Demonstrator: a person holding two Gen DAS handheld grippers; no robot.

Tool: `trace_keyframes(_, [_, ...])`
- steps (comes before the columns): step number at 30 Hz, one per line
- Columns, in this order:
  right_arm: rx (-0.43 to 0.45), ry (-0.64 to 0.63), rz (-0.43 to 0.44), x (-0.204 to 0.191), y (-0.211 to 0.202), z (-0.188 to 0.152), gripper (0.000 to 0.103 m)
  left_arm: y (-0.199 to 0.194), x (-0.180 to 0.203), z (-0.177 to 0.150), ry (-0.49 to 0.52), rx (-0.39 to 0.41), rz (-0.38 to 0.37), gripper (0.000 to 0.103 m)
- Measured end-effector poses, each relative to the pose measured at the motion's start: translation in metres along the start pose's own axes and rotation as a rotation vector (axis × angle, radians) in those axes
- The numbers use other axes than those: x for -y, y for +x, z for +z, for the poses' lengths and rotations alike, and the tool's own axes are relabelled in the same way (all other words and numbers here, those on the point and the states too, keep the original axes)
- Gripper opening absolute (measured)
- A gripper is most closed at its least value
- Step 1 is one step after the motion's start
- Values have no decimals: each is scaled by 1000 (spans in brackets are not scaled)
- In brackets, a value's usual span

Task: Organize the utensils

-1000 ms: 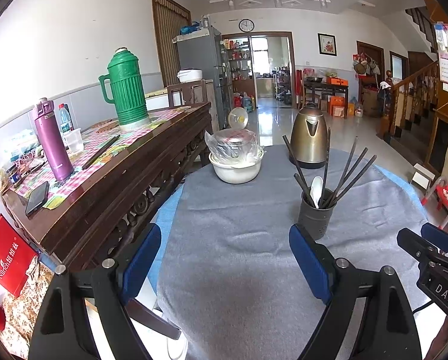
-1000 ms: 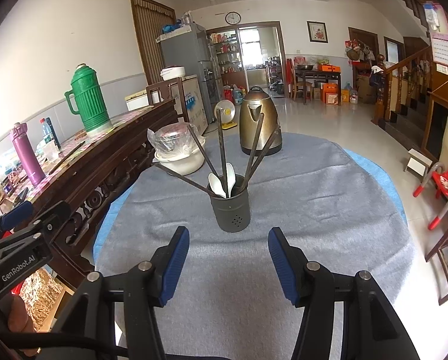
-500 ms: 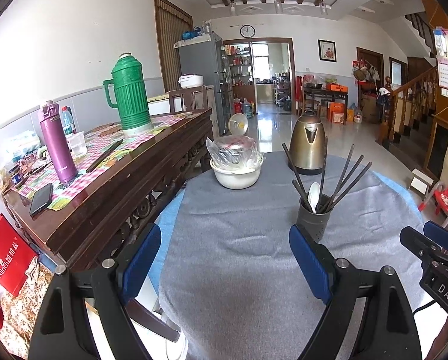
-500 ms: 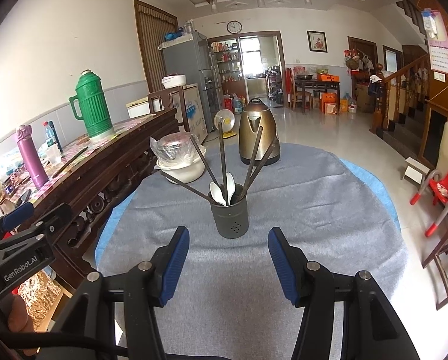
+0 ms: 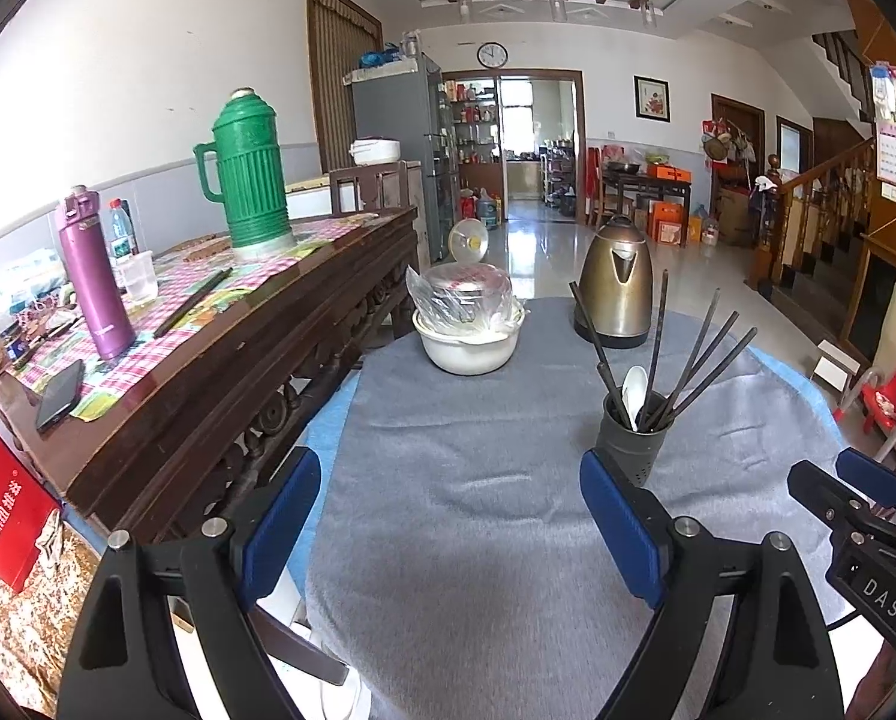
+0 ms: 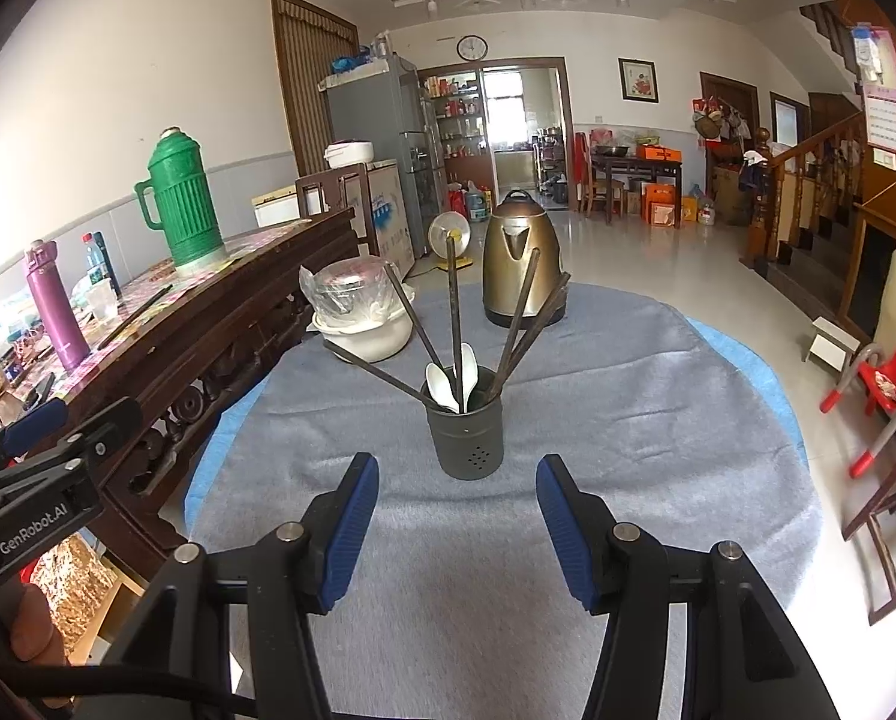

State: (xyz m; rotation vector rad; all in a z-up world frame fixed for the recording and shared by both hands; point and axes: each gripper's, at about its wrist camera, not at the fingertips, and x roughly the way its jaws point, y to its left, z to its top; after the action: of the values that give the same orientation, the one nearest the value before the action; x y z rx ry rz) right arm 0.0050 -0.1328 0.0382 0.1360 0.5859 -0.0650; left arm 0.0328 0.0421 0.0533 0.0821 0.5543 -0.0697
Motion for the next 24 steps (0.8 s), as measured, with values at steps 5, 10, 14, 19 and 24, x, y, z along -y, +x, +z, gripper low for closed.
trace_keyframes(5, [-2,-19,-7,-5,19,4,58,23,-2,3,6,-30,-15,89])
trace_keyframes(10, [-13,3,-9,-5,36,5,58,36,-5,4,17,-49,-27,89])
trace_keyframes(14, [-29,7,-23,-5,43,2,58,40,-6,5,27,-52,-34,89])
trace_keyframes(19, [-36,2,-29,-8,46,0,58,40,-6,4,33,-56,-40,89])
trace_keyframes(24, [-29,-8,-25,-9,46,0,58,41,-4,4,30,-59,-33,89])
